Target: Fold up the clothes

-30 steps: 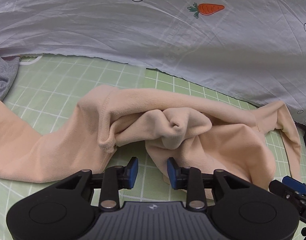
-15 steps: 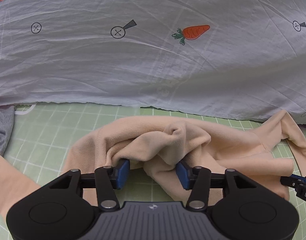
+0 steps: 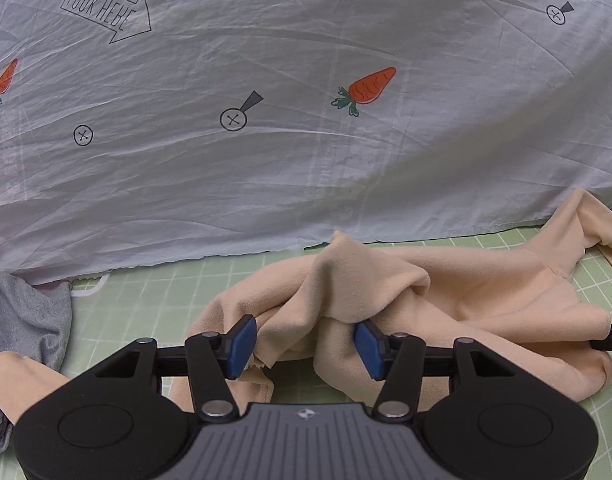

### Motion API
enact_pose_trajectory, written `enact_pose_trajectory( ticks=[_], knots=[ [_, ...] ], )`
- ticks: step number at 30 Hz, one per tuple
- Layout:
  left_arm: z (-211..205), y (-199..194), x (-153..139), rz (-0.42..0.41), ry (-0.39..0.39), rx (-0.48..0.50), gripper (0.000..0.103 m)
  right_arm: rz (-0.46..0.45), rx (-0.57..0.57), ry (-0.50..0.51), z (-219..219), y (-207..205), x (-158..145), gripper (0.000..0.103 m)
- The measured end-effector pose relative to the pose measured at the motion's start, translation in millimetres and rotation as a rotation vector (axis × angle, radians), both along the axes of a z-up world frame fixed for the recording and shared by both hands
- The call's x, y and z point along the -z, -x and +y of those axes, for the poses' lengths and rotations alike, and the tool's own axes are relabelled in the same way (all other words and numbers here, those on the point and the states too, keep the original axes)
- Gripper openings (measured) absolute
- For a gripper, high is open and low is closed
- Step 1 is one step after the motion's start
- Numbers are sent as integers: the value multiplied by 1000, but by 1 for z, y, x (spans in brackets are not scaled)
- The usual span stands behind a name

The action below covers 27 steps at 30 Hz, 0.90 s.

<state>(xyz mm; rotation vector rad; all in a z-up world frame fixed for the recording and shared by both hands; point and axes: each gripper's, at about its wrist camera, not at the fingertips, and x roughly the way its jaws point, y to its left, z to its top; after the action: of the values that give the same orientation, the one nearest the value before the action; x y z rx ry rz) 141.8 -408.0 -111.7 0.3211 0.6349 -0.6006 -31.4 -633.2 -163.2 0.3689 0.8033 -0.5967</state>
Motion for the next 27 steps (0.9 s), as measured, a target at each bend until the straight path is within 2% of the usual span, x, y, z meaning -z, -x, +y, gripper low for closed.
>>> enact_pose_trajectory(
  ticks=[1,6,10,16,20,24,27],
  knots=[
    [0,1,0,-4,3,12,42,-1,0,0,0,0,0,27],
    [0,8,-1,-24,-8,90,23,-3,-1,1,0,1,-1,27],
    [13,9,-2,11,21,105,23,0,-3,3,0,0,-1,27],
    [31,11,-2,3,-21,81,23,4,2,-1,0,0,1,27],
    [31,12,4,-27,-67,98,23,9,3,0,1,-1,1,27],
    [13,18,14,-73,-116,187,26,13,5,-3,2,-2,1,27],
    [-2,15,22,-128,-182,178,26,18,-1,4,3,-2,1,27]
  ],
)
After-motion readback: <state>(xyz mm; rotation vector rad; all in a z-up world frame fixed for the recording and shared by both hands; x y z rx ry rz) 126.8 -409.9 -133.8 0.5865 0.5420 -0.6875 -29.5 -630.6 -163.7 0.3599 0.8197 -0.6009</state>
